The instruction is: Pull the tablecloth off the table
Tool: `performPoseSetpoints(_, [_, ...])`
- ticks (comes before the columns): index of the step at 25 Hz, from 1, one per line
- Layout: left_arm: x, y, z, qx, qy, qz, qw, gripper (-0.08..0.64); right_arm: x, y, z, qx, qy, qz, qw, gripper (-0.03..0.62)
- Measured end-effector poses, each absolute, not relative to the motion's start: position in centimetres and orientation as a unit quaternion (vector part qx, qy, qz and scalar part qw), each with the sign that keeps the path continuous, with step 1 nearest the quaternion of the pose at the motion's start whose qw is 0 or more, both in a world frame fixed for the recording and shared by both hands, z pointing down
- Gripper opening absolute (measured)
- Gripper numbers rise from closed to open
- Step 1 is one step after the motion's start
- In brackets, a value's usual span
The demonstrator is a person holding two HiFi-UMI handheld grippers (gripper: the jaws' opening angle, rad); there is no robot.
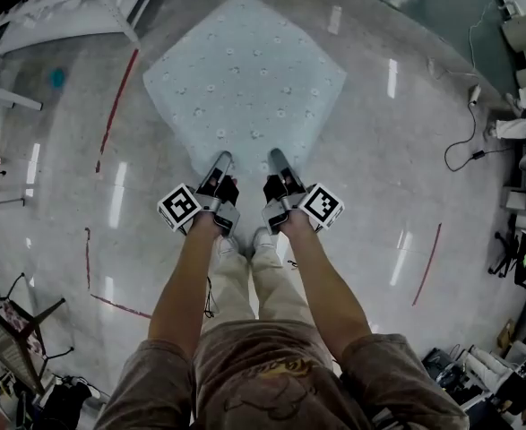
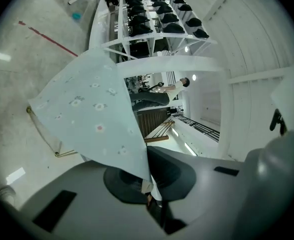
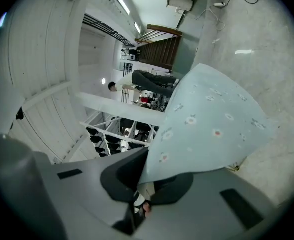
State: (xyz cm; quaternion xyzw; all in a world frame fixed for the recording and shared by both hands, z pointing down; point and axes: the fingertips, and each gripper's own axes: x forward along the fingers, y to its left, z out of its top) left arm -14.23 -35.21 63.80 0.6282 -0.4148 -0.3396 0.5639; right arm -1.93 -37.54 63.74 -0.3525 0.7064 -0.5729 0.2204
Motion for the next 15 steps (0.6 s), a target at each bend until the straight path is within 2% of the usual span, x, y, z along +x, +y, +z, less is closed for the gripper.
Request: performPoseSetpoints(15, [-12.8, -33.8, 55.1, 0.683, -0.407, -0.296, 0.529, 0.02, -0.8, -36.1, 55.6, -0.344, 0.742, -0.539, 0.202, 0.012])
